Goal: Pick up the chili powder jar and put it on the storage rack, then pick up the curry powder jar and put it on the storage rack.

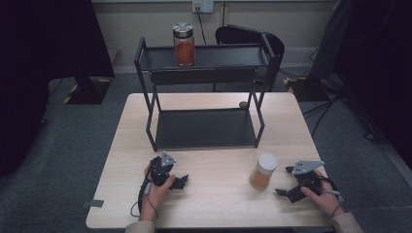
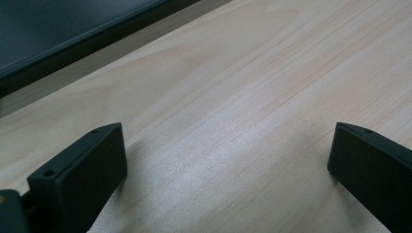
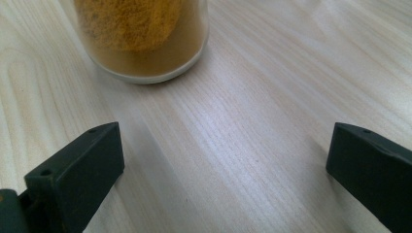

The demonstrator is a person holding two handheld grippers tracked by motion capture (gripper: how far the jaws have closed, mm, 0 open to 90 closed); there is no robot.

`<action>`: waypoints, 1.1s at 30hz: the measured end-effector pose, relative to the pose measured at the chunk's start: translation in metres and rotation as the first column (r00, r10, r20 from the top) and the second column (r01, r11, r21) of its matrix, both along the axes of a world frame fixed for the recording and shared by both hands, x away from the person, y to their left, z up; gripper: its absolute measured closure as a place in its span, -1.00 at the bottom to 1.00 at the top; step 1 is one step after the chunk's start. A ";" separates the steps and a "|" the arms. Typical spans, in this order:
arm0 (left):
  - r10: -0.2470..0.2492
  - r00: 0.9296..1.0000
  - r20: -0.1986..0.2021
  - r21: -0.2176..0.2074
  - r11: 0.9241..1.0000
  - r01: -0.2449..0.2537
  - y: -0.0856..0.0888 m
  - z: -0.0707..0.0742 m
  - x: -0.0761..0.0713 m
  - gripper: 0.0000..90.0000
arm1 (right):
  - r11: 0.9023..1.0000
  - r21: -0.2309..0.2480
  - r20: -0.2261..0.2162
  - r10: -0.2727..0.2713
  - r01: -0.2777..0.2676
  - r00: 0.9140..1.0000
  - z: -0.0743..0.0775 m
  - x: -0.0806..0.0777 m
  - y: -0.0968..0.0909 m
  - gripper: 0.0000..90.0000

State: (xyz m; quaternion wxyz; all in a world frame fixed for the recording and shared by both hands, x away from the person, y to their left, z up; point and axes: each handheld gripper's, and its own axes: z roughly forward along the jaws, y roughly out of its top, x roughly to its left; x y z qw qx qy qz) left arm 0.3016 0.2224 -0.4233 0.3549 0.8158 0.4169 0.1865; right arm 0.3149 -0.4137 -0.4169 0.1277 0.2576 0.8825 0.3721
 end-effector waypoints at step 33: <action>0.001 1.000 0.001 -0.001 1.000 -0.001 0.000 0.000 0.000 -1.00 | 0.994 0.070 0.014 0.085 -0.086 0.996 0.025 0.006 0.019 -0.97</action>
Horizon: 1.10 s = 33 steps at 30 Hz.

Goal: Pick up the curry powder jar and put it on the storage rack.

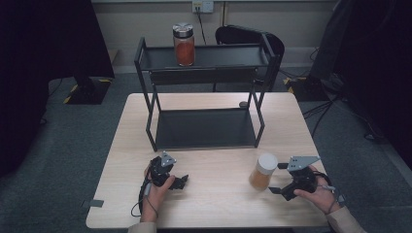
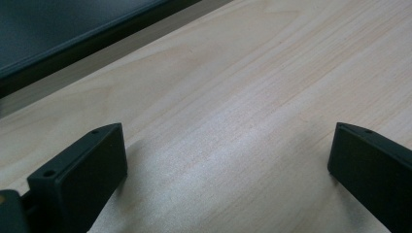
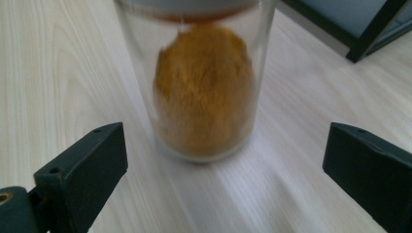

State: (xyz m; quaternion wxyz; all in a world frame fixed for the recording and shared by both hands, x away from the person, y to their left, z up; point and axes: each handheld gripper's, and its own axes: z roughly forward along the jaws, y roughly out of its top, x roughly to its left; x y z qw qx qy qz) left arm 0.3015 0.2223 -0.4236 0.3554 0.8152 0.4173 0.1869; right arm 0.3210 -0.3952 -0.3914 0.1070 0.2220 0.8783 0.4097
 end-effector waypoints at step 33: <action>0.000 1.000 0.000 0.000 1.000 0.000 0.000 0.000 0.000 -1.00 | 0.987 0.159 0.025 -0.004 0.000 1.000 -0.005 0.011 0.029 -0.28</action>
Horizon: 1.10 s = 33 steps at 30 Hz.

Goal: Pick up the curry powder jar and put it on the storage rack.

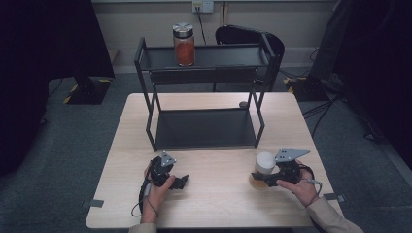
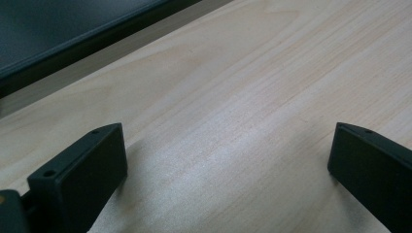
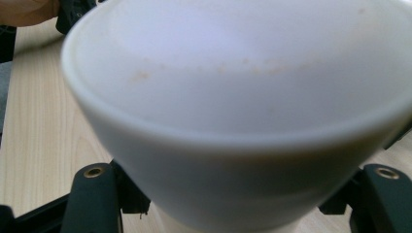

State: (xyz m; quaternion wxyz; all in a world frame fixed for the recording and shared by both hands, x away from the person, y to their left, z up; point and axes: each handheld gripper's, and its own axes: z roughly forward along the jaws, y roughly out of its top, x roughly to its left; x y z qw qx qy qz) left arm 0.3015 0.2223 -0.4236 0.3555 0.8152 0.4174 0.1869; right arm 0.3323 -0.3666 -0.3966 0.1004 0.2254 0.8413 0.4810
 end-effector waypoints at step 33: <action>0.000 1.000 0.000 0.001 1.000 0.000 0.000 0.000 0.000 -1.00 | 1.000 -0.014 -0.041 -0.012 0.011 0.999 0.069 0.039 0.062 -0.27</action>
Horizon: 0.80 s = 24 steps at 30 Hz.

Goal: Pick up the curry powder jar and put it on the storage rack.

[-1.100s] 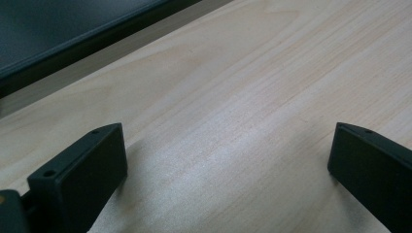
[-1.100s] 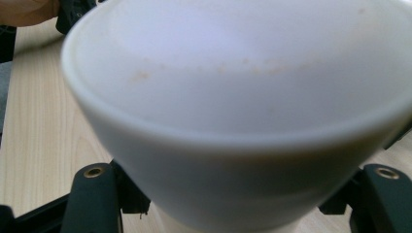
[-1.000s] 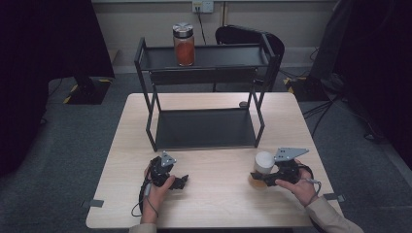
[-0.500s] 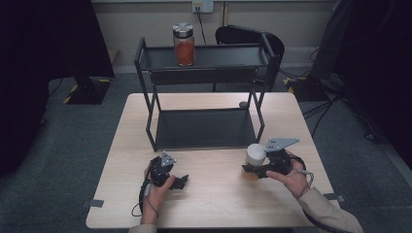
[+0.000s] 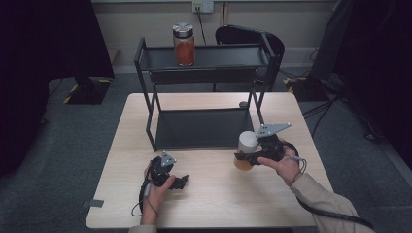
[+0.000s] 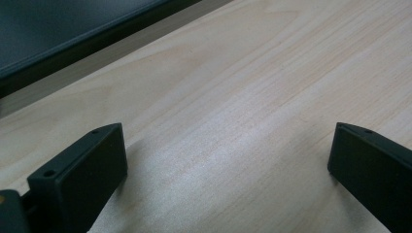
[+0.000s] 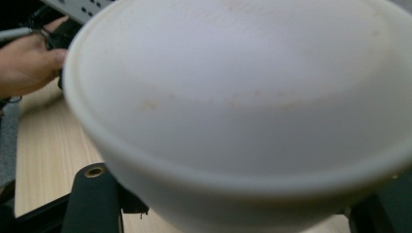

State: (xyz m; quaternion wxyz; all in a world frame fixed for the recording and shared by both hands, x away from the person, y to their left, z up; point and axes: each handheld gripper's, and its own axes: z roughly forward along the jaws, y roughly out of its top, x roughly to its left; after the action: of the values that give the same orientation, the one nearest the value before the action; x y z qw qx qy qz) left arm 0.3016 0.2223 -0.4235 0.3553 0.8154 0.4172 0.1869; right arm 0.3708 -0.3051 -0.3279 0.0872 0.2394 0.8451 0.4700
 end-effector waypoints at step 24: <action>0.000 1.000 0.000 0.000 1.000 0.000 0.000 0.000 0.000 -1.00 | 1.000 0.014 0.025 0.014 -0.015 1.000 0.068 0.035 0.034 -0.27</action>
State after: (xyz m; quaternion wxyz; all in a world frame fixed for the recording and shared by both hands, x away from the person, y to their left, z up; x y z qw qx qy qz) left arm 0.3016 0.2223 -0.4235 0.3554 0.8153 0.4173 0.1868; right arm 0.4057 -0.2715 -0.2600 0.0924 0.2280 0.8422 0.4797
